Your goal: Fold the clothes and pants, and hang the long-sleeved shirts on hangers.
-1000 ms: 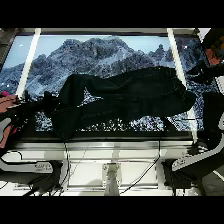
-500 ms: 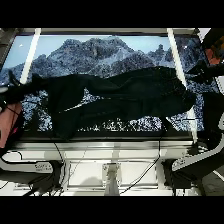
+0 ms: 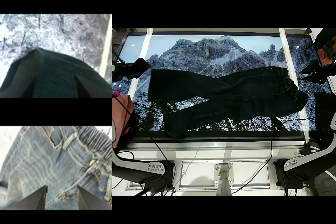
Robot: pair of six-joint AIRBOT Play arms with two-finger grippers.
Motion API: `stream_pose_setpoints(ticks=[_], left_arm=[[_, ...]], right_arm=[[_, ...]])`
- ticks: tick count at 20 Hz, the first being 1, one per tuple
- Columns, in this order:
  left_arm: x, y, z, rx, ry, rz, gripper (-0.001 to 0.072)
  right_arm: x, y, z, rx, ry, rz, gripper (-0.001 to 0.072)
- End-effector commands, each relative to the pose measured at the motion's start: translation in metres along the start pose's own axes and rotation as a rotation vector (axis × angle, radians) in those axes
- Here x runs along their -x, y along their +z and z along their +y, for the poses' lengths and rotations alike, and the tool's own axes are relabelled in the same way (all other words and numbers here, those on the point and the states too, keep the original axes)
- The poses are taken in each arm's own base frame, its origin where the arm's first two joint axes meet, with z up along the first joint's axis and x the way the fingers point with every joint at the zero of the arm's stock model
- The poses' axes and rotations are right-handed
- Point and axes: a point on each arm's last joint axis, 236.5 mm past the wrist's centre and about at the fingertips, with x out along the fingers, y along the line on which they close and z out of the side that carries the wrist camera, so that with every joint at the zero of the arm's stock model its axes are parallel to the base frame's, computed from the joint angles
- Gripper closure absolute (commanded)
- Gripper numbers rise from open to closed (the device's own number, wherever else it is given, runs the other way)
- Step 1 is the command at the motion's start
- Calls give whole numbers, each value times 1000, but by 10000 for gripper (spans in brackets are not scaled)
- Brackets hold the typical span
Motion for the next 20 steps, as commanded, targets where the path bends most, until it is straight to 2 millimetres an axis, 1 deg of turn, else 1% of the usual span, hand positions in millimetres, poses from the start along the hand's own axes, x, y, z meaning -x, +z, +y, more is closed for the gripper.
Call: stream_pose_setpoints(ticks=[1, 2, 3, 4, 5, 6, 7, 8, 9, 10, 11, 12, 13, 14, 15, 16, 17, 18, 19, 20], left_arm=[[-10, 1, -1, -44, 31, -8, 131], [-9, -1, -2, -43, 27, 0, 172], [-7, -6, -4, -46, 22, 26, 334], [-4, -16, -7, -48, 14, 70, 652], [0, -25, -8, -62, 7, 111, 696], [4, -35, -10, -95, -2, 157, 697], [8, -46, -13, -118, -15, 207, 698], [14, -60, -16, -131, -29, 268, 699], [21, -73, -19, -189, -45, 324, 700], [28, -86, -15, -228, -35, 377, 700], [35, -99, -10, -238, -20, 419, 700], [45, -113, 1, -241, 3, 457, 700], [58, -130, 13, -256, 18, 492, 700], [70, -147, 20, -253, 13, 510, 700], [85, -169, 23, -272, -17, 529, 700], [100, -192, 21, -290, -63, 541, 700], [117, -219, 11, -310, -134, 560, 700], [132, -245, 0, -333, -195, 585, 700], [147, -270, -12, -369, -240, 612, 700], [156, -289, -21, -410, -255, 628, 699]], right_arm=[[0, 20, -2, -7, -10, -83, 302], [1, 22, -2, -8, -11, -92, 302], [2, 22, -5, -10, -15, -94, 305], [3, 22, -11, -8, -33, -90, 348], [4, 18, -20, -2, -66, -76, 525], [6, 14, -30, 5, -98, -58, 671], [8, 9, -39, 22, -125, -34, 682], [10, 2, -43, 58, -129, 0, 683], [11, -6, -45, 95, -127, 39, 683], [14, -17, -49, 123, -120, 84, 684], [15, -24, -52, 112, -105, 109, 684], [14, -30, -54, 101, -66, 124, 684], [14, -36, -55, 85, -20, 136, 684], [13, -44, -54, 63, 32, 145, 684], [12, -57, -53, 61, 101, 174, 685], [10, -68, -51, 41, 161, 197, 684], [8, -80, -50, 19, 220, 228, 684], [5, -90, -53, 3, 243, 256, 683], [-1, -97, -59, -10, 230, 275, 683], [-6, -101, -66, -14, 201, 282, 681]])
